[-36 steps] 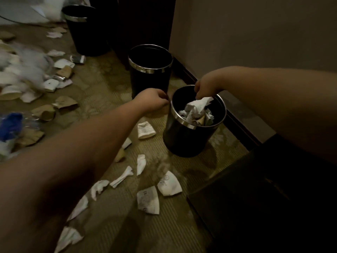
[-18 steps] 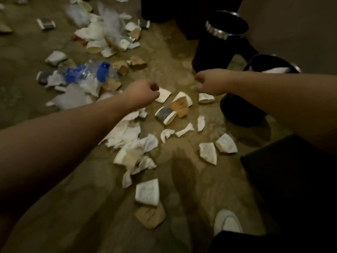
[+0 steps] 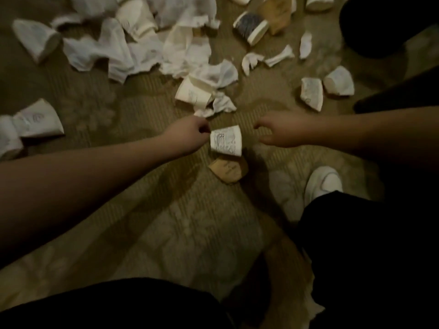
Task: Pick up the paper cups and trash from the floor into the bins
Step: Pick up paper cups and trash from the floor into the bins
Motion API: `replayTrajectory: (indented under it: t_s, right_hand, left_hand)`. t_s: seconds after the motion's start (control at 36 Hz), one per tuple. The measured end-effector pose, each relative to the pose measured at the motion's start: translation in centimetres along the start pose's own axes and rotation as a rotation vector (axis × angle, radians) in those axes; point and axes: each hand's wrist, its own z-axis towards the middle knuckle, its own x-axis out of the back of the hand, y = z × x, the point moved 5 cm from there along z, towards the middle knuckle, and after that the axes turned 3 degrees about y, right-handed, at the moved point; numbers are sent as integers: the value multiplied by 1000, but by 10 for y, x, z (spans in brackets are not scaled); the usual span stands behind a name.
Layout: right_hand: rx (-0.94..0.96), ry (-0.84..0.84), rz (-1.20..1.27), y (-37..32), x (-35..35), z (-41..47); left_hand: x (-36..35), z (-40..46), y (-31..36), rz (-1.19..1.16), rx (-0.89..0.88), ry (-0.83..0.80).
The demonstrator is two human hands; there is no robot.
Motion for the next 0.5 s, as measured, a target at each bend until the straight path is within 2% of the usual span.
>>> replayTrajectory:
  t_s: [0.11, 0.22, 0.31, 0.39, 0.5]
  right_hand:
    - [-10, -17, 41, -3, -30, 14]
    - [10, 133, 183, -12, -32, 34]
    - [28, 184, 258, -22, -31, 54]
    - [42, 148, 301, -33, -40, 72]
    - [67, 102, 193, -41, -62, 88]
  left_hand:
    - [-44, -11, -22, -52, 189, -114]
    - [-77, -17, -34, -116, 350, -126]
    - [-100, -17, -35, -148, 430, -82]
    - [-118, -17, -29, -176, 469, 10]
    - [-133, -16, -21, -144, 520, 137]
